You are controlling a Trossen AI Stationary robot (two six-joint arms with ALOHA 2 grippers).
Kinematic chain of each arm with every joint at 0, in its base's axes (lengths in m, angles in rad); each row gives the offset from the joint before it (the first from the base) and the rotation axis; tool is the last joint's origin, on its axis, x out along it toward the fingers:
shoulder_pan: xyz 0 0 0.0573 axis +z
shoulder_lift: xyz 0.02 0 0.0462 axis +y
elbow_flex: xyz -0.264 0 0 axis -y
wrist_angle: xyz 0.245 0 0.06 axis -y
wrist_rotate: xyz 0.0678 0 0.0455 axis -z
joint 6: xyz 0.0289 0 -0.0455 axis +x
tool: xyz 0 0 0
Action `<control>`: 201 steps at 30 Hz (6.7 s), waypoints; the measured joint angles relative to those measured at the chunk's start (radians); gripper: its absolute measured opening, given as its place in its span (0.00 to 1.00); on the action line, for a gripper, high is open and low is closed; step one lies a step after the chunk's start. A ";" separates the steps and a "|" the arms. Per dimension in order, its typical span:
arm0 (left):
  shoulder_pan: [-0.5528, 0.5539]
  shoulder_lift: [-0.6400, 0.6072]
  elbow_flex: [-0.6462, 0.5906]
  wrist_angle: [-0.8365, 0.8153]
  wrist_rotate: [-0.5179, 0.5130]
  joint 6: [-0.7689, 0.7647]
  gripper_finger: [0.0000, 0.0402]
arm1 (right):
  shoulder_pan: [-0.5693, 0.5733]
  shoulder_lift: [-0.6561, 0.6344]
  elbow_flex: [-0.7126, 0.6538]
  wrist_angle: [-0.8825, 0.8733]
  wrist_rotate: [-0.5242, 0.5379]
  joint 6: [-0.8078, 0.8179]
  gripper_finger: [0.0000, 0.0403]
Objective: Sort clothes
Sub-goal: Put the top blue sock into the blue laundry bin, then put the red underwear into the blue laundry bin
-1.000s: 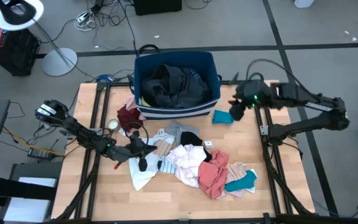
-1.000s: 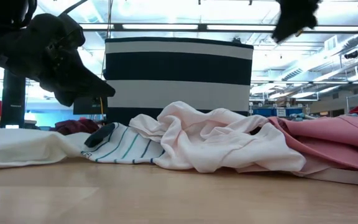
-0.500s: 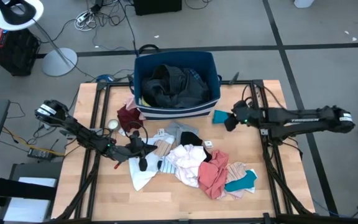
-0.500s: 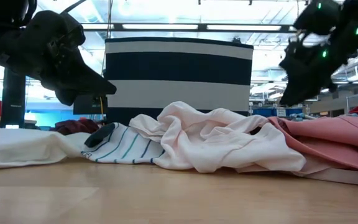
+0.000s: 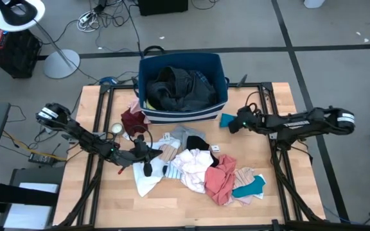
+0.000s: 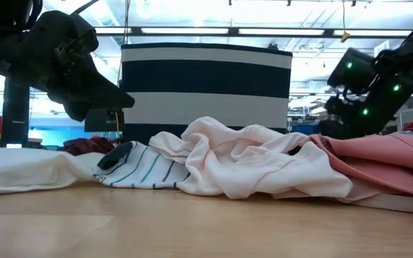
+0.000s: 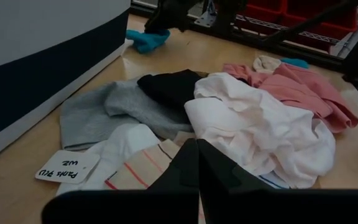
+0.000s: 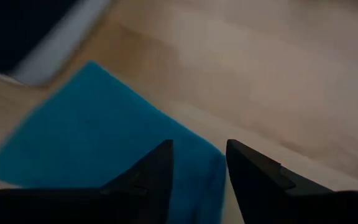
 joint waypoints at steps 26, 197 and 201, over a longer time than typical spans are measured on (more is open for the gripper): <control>0.000 0.000 0.000 -0.004 0.001 0.000 0.00 | 0.178 -0.282 0.499 -0.808 0.128 0.006 0.01; 0.395 -0.129 1.224 -1.237 0.037 0.403 0.00 | 0.610 -0.238 0.405 -0.355 0.026 -0.089 0.46; 0.470 -0.024 1.392 -1.229 0.038 0.538 0.00 | 0.610 -0.238 0.405 -0.354 0.026 -0.089 0.46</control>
